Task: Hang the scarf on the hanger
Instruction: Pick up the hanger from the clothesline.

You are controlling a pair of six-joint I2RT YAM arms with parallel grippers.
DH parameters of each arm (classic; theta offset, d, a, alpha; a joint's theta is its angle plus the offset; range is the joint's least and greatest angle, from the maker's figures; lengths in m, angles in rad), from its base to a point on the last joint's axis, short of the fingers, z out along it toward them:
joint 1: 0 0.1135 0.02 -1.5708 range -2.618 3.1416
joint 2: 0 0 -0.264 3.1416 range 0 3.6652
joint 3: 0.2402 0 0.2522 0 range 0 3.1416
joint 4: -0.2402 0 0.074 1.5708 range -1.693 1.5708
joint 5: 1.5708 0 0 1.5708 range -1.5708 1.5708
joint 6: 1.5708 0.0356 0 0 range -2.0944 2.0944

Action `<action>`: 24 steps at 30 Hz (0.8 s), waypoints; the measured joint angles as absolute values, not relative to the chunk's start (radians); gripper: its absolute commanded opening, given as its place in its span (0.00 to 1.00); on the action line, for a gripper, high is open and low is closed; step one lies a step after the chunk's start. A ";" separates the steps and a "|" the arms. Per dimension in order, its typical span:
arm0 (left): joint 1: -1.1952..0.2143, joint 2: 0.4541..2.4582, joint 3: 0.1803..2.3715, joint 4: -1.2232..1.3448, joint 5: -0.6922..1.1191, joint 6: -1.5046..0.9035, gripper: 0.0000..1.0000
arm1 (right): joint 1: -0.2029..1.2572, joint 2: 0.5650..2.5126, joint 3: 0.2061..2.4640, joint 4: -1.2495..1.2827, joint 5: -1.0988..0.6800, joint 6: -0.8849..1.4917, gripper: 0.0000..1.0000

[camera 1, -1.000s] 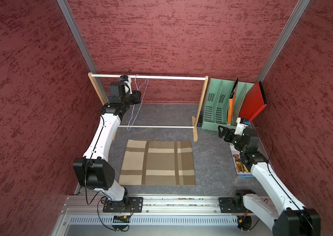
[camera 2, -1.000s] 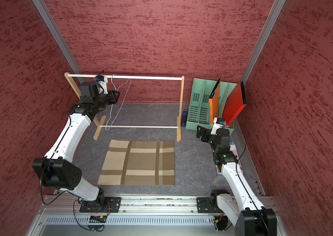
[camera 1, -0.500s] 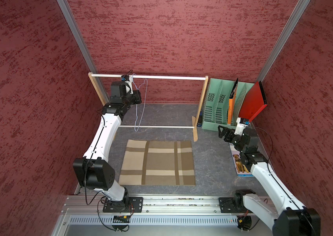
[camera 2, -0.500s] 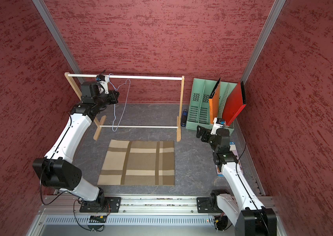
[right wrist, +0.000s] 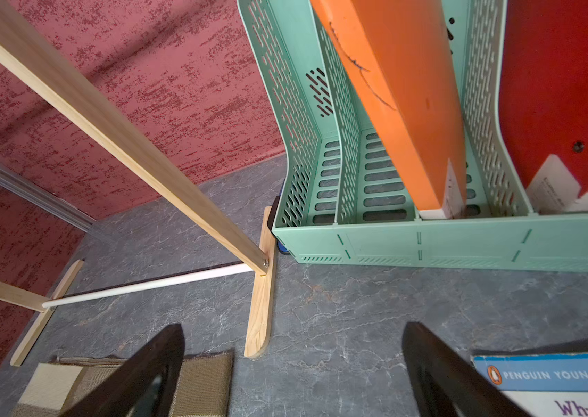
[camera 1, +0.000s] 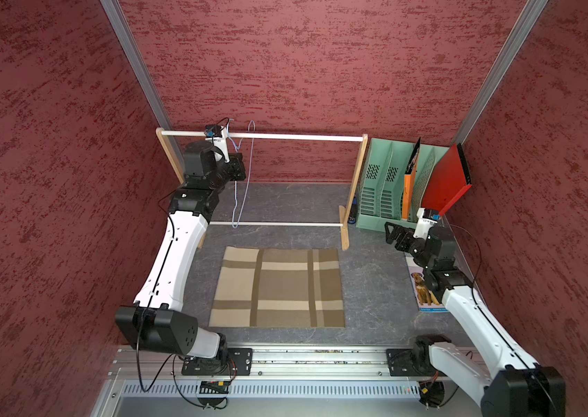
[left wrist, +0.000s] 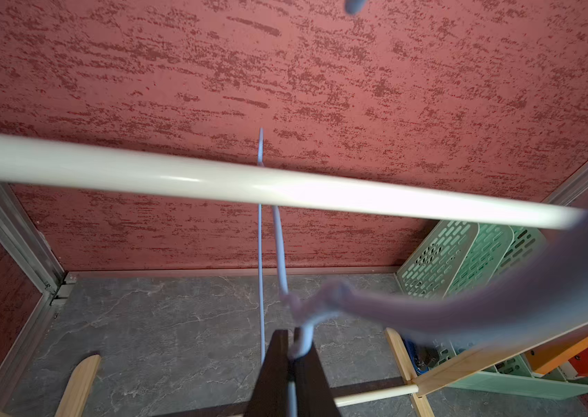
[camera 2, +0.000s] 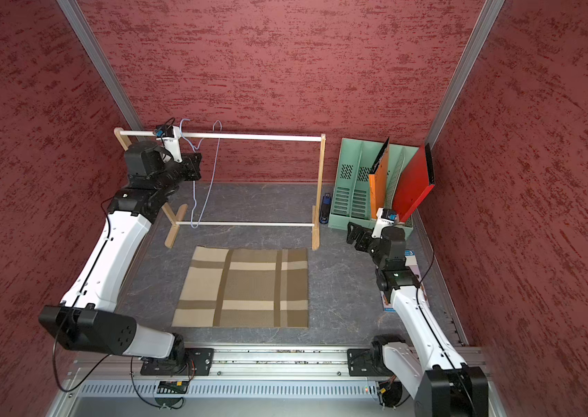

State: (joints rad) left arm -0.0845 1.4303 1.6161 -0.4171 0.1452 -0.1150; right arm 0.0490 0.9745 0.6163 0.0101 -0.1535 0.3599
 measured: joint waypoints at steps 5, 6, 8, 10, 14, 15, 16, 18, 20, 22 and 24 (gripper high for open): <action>-0.105 1.351 1.527 -0.421 0.119 -0.115 0.00 | 0.049 0.974 0.616 0.007 -0.157 0.363 0.98; -0.111 1.331 1.504 -0.424 0.113 -0.115 0.00 | 0.049 0.974 0.616 0.004 -0.161 0.364 0.99; -0.125 1.287 1.453 -0.429 0.101 -0.115 0.00 | 0.049 0.974 0.617 -0.002 -0.172 0.370 0.98; -0.141 1.239 1.399 -0.435 0.090 -0.120 0.00 | 0.049 0.974 0.617 -0.007 -0.188 0.383 0.98; -0.182 1.123 1.278 -0.447 0.051 -0.139 0.00 | 0.049 0.978 0.617 -0.006 -0.246 0.436 0.98; -0.197 1.087 1.241 -0.449 0.040 -0.145 0.00 | 0.049 0.983 0.617 -0.005 -0.269 0.456 0.98; -0.218 1.042 1.193 -0.451 0.024 -0.154 0.00 | 0.049 0.993 0.617 -0.005 -0.300 0.483 0.99; -0.252 0.974 1.122 -0.449 0.007 -0.180 0.00 | 0.051 1.014 0.616 -0.005 -0.348 0.526 0.99; -0.284 0.912 1.054 -0.448 -0.009 -0.210 0.00 | 0.059 1.036 0.616 -0.005 -0.391 0.569 0.98; -0.317 0.856 0.986 -0.448 -0.027 -0.250 0.00 | 0.067 1.052 0.616 -0.006 -0.426 0.606 0.98; -0.350 0.816 0.924 -0.446 -0.043 -0.292 0.00 | 0.084 1.058 0.615 -0.007 -0.454 0.642 0.96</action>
